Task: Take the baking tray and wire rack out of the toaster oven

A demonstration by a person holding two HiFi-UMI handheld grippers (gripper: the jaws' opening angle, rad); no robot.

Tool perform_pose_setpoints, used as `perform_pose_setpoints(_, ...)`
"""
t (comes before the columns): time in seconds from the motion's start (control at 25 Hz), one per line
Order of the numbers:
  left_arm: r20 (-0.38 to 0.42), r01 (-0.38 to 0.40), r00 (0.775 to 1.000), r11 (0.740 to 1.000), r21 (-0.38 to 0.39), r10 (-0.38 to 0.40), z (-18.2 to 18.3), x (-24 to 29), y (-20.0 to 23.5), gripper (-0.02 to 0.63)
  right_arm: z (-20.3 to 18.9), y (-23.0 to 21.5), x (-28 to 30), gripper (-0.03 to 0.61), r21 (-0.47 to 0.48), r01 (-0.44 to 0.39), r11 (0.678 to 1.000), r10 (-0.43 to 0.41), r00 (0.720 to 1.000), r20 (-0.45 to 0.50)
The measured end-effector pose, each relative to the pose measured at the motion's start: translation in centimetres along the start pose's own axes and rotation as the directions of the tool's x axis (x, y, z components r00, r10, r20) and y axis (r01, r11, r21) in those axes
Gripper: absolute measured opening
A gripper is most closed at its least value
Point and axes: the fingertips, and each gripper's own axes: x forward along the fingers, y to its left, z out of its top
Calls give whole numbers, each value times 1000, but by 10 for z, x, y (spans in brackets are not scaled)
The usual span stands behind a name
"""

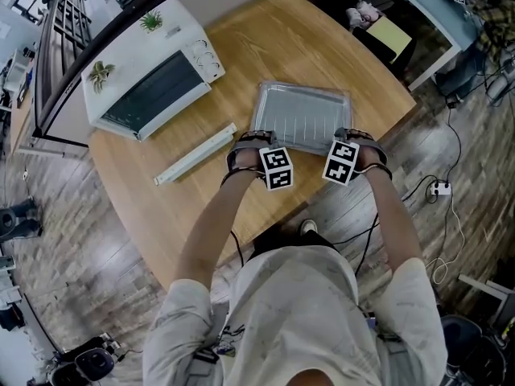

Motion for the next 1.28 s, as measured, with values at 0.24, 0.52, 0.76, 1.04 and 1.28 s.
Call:
perform_pose_setpoints(0.24, 17, -33, 999, 999, -37, 34, 0, -1, 3, 152, -1, 1, -1, 241, 41, 9, 999, -10, 1000, 25)
perform_pose_setpoints(0.52, 68, -81, 993, 978, -190, 95, -5, -14, 8, 152, 4, 11, -13, 258, 201, -34, 979, 7, 991, 134)
perform_pose_setpoints(0.76, 129, -166, 957, 855, -492, 260, -24, -54, 18, 150, 26, 9, -47, 256, 394, -61, 917, -82, 938, 336)
perform_pose_setpoints(1.04, 86, -234, 858, 533, -813, 507, -70, -116, 17, 150, 77, -3, -91, 253, 479, -106, 871, -201, 813, 546)
perform_pose_setpoints(1.28, -62, -246, 740, 183, -952, 670, -139, -175, -5, 150, 143, -17, -140, 253, 467, -131, 875, -273, 663, 697)
